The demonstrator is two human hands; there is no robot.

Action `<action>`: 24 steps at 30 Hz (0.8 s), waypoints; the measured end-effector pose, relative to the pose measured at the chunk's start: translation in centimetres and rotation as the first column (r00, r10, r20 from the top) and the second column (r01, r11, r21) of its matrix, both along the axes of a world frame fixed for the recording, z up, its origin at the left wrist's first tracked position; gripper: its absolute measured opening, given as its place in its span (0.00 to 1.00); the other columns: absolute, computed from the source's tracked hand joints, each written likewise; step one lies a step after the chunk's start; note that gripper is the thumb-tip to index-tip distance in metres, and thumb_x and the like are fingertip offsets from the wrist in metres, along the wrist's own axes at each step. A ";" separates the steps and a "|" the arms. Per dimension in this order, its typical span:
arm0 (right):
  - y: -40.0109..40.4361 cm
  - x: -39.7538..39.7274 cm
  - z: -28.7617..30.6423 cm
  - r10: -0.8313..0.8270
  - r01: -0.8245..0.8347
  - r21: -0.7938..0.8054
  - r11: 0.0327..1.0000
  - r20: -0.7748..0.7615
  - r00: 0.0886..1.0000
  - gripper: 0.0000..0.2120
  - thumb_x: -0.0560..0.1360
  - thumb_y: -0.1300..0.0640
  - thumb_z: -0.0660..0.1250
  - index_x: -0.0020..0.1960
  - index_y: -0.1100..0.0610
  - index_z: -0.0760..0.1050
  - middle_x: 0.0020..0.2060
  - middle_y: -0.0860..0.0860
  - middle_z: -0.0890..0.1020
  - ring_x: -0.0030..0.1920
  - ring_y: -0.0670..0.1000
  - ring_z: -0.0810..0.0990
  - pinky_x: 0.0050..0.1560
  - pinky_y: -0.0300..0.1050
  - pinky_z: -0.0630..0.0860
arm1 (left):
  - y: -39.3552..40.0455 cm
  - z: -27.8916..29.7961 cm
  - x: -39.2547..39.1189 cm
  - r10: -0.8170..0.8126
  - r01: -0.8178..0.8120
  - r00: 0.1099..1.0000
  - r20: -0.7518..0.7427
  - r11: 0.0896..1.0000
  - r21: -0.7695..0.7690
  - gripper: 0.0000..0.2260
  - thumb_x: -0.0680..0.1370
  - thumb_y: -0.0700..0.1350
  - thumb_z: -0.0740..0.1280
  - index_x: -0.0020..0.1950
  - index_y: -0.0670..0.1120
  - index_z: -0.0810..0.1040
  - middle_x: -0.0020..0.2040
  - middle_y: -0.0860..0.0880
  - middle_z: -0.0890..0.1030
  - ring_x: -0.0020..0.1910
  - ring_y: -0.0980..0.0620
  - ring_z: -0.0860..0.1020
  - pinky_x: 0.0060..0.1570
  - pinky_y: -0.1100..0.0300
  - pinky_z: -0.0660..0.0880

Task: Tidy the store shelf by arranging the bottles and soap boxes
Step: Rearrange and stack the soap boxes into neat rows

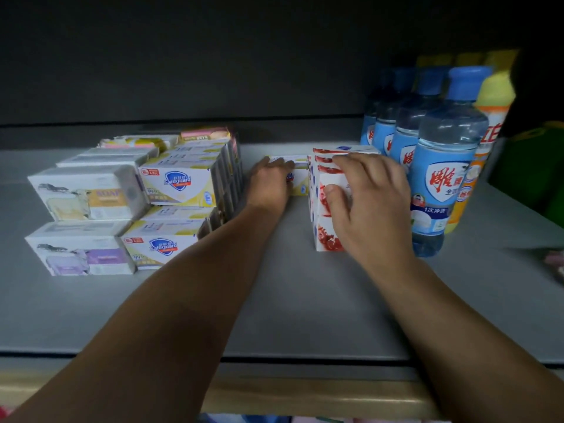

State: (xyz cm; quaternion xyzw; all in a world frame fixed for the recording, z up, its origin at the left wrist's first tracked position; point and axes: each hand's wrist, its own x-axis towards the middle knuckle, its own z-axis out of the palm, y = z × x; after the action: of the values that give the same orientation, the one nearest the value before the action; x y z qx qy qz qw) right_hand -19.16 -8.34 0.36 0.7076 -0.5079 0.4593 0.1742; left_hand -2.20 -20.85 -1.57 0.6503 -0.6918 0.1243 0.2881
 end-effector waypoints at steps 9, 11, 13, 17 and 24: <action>0.0 0.1 -0.2 0.031 -0.031 -0.008 0.999 0.063 0.998 0.17 0.78 0.54 0.65 0.65 0.57 0.77 0.61 0.54 0.79 0.63 0.58 0.70 0.67 0.57 0.66 | -1.2 0.0 0.2 -0.021 0.021 0.999 0.035 0.999 -0.023 0.19 0.80 0.43 0.63 0.71 0.47 0.72 0.70 0.45 0.73 0.71 0.44 0.66 0.72 0.55 0.60; 0.1 0.1 -0.1 0.028 -0.028 -0.007 1.000 0.067 0.997 0.17 0.78 0.54 0.65 0.65 0.57 0.76 0.61 0.54 0.79 0.63 0.58 0.70 0.67 0.56 0.67 | -0.9 0.4 0.0 -0.008 0.008 0.998 0.063 1.000 0.006 0.18 0.79 0.45 0.64 0.70 0.48 0.73 0.68 0.45 0.75 0.69 0.44 0.68 0.70 0.54 0.63; 0.3 0.2 0.0 0.020 -0.020 -0.001 1.000 0.058 0.998 0.17 0.78 0.54 0.64 0.65 0.58 0.76 0.61 0.54 0.78 0.63 0.57 0.70 0.67 0.57 0.67 | -0.4 1.2 -0.3 0.021 -0.028 0.993 0.112 0.998 0.056 0.20 0.78 0.48 0.65 0.70 0.49 0.72 0.68 0.45 0.73 0.69 0.44 0.67 0.69 0.52 0.64; 0.8 0.2 0.5 -0.018 0.018 0.028 0.999 -0.001 1.000 0.18 0.78 0.52 0.62 0.66 0.58 0.76 0.61 0.54 0.78 0.63 0.58 0.71 0.67 0.58 0.67 | 1.8 3.4 -0.1 0.008 -0.008 1.000 0.005 0.996 0.087 0.24 0.78 0.48 0.66 0.73 0.47 0.68 0.69 0.44 0.73 0.68 0.43 0.70 0.67 0.51 0.69; 2.2 0.4 2.6 -0.142 0.184 0.203 0.962 -0.203 0.969 0.21 0.80 0.45 0.56 0.69 0.52 0.72 0.66 0.51 0.75 0.70 0.56 0.65 0.76 0.60 0.50 | 11.9 5.0 1.7 -0.216 0.227 0.879 -0.425 0.974 -0.025 0.18 0.77 0.51 0.66 0.67 0.48 0.76 0.58 0.50 0.83 0.55 0.52 0.81 0.61 0.56 0.74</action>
State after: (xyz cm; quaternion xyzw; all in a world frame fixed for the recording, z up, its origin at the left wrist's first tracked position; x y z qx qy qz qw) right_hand -18.76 -6.16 2.91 0.7180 -0.5939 0.3160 0.1786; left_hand -0.46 -8.91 3.47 0.5820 -0.6836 -0.0626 0.4359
